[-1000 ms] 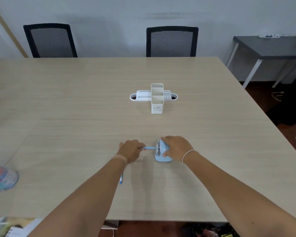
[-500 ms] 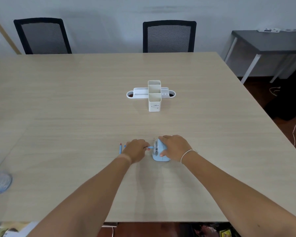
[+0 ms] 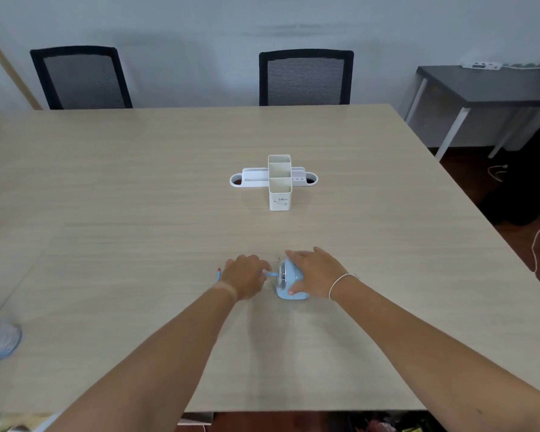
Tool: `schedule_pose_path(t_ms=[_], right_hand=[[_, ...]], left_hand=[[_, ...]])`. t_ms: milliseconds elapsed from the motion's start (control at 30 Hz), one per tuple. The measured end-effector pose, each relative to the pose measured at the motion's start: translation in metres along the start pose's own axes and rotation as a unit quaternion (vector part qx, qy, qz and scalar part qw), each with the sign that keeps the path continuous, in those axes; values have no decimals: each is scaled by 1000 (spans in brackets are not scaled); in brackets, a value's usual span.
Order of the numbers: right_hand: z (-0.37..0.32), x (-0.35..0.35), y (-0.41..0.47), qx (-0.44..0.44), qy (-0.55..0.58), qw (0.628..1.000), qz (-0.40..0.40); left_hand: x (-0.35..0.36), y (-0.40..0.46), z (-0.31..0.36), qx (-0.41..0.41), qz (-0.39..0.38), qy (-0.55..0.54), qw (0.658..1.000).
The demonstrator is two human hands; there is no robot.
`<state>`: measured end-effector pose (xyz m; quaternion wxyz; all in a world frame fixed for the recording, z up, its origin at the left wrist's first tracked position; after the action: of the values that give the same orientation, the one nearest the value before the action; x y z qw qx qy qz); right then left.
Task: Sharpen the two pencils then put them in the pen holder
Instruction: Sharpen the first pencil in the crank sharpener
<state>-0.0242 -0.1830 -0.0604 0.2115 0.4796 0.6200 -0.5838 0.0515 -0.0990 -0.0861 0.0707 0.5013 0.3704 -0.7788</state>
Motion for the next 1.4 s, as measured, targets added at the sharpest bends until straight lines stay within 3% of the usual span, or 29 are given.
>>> schedule_pose_path(t_ms=[200, 333, 433, 667, 967, 1233, 1400], right_hand=[[31, -35, -29, -1, 123, 983, 133], [55, -31, -40, 24, 156, 974, 162], [60, -20, -42, 33, 152, 975, 159], [65, -9, -36, 44, 133, 974, 179], [69, -23, -42, -12, 59, 950, 307], [80, -25, -8, -22, 62, 956, 287], [84, 22, 21, 14, 66, 982, 176]], left_hand=[[-28, -9, 18, 47, 45, -52, 997], [-30, -8, 49, 98, 31, -69, 992], [-17, -2, 75, 115, -3, -6, 993], [5, 19, 85, 61, -24, 76, 995], [8, 28, 84, 61, 22, 70, 995], [5, 35, 85, 75, 21, 46, 996], [7, 33, 85, 83, 31, 46, 995]])
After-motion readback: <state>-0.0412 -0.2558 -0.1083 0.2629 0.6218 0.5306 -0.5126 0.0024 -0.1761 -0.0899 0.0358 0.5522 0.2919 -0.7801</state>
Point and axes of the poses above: each hand's wrist, its own y-axis towards the middle knuckle, its own x-axis out of the palm, z = x × y, the point moved 10 cm from there along y, towards the middle knuckle, and after that the axes turned 13 degrees about -z, right-handed, at the moved point
